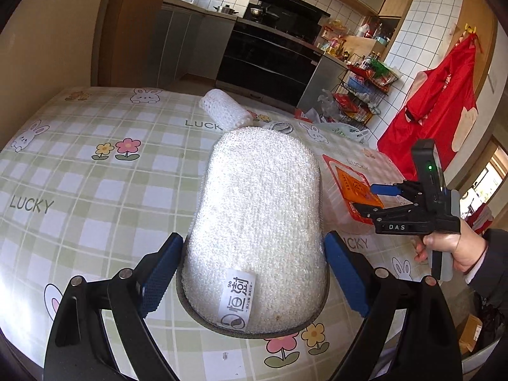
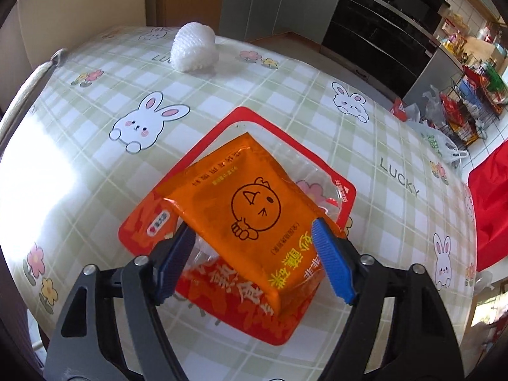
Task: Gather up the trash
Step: 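Grasp the orange snack packet with the right tool while the left tool holds the foam pad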
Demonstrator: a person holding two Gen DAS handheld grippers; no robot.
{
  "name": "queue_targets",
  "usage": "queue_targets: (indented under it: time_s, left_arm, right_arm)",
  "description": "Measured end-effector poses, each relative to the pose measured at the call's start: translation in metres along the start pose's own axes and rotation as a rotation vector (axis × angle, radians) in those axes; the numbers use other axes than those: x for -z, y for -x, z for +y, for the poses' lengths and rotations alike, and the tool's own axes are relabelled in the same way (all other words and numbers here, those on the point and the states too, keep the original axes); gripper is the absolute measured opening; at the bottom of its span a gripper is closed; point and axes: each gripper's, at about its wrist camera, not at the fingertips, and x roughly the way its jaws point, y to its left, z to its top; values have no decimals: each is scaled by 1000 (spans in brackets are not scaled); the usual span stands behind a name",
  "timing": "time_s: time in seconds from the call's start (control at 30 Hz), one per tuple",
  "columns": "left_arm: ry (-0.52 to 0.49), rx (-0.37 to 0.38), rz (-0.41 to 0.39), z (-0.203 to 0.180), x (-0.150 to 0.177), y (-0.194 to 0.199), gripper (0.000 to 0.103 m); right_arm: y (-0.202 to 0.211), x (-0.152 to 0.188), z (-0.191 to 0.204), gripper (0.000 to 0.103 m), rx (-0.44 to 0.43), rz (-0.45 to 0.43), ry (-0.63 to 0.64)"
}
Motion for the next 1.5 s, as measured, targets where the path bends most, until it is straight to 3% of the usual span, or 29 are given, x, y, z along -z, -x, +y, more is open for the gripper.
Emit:
queue_targets:
  time_s: [0.2, 0.4, 0.63, 0.93, 1.27, 1.5]
  left_arm:
    - [-38, -7, -27, -6, 2, 12, 88]
    - [-28, 15, -56, -13, 4, 22, 88]
    - [-49, 15, -58, -23, 3, 34, 88]
    - [-92, 17, -94, -44, -2, 68, 88]
    - [-153, 25, -119, -77, 11, 117, 88]
    - [-194, 16, -122, -98, 28, 153, 88]
  right_arm:
    - [17, -1, 5, 27, -9, -73, 15]
    - [51, -6, 7, 16, 12, -190, 40]
    - [98, -10, -3, 13, -7, -315, -41]
    - [163, 12, 4, 13, -81, -434, -109]
    - [256, 61, 28, 13, -189, -566, -170]
    - [305, 106, 65, 13, -235, -603, -161]
